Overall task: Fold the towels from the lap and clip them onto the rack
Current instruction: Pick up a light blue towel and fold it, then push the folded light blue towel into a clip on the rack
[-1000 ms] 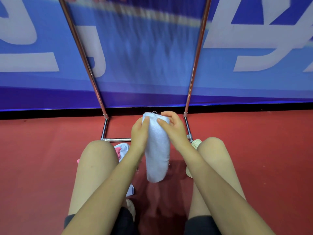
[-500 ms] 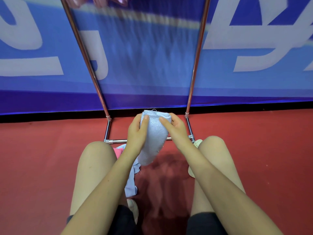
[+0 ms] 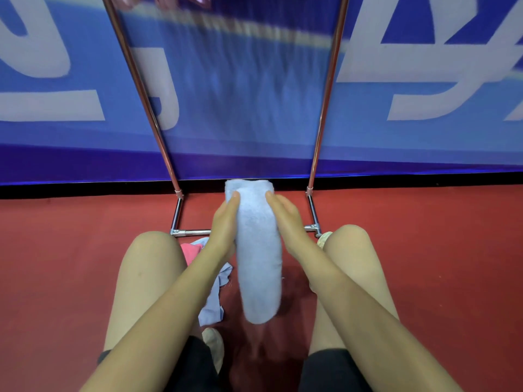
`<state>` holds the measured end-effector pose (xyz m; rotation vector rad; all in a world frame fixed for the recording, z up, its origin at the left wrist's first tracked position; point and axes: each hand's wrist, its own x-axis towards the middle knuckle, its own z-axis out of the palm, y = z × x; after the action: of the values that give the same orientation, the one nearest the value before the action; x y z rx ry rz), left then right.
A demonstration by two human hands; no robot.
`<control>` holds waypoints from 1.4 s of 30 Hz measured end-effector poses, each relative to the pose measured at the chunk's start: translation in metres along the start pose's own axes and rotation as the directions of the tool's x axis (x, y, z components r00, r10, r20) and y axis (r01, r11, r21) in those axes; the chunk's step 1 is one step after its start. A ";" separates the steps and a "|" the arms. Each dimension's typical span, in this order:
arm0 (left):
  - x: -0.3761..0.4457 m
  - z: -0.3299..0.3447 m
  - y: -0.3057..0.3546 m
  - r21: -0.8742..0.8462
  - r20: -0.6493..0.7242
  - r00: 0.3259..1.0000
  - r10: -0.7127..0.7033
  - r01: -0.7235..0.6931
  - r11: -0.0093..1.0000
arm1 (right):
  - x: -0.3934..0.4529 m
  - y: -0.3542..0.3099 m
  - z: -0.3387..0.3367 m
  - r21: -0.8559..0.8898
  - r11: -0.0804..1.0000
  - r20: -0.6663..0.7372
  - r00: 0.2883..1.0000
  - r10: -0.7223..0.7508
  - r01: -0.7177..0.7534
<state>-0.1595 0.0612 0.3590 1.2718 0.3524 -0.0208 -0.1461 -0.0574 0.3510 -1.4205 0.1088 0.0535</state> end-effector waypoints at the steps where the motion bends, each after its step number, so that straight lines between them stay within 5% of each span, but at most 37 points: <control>1: 0.002 -0.003 0.002 -0.036 -0.028 1.000 0.008 -0.009 0.999 | -0.001 0.005 0.002 -0.020 0.999 0.017 0.999 0.036 -0.036; 8: 0.012 -0.017 0.025 -0.033 -0.195 0.980 0.044 -0.051 0.998 | -0.016 0.040 0.017 -0.190 0.970 0.229 0.953 0.197 -0.155; 13: 0.015 -0.030 0.027 0.002 -0.277 0.956 0.092 -0.095 0.995 | -0.014 0.053 0.018 -0.320 0.934 0.235 0.941 0.242 -0.160; 22: 0.039 -0.077 0.029 0.019 -0.409 0.913 0.020 -0.014 1.000 | -0.009 0.041 0.028 -0.201 0.930 0.255 0.900 0.353 -0.308; 27: 0.041 -0.095 0.018 0.104 -0.352 0.936 0.026 0.012 0.995 | 0.004 -0.012 0.029 -0.121 0.961 0.289 0.917 0.274 -0.249; 32: 0.042 -0.087 0.041 0.279 -0.338 0.933 0.124 -0.026 0.960 | 0.026 -0.090 0.041 -0.315 0.945 0.349 0.916 0.199 -0.086; 38: 0.037 -0.015 0.153 0.485 0.082 0.918 0.388 -0.377 0.789 | 0.049 -0.192 0.053 -0.507 0.855 0.401 0.908 0.124 0.107; 42: 0.038 0.013 0.211 0.475 0.315 0.885 0.344 -0.461 0.750 | 0.058 -0.255 0.049 -0.599 0.756 0.448 0.893 0.043 0.264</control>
<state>-0.0763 0.1191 0.5480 1.8737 -0.1412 0.1274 -0.0601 -0.0485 0.6028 -2.0780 -0.4191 0.3402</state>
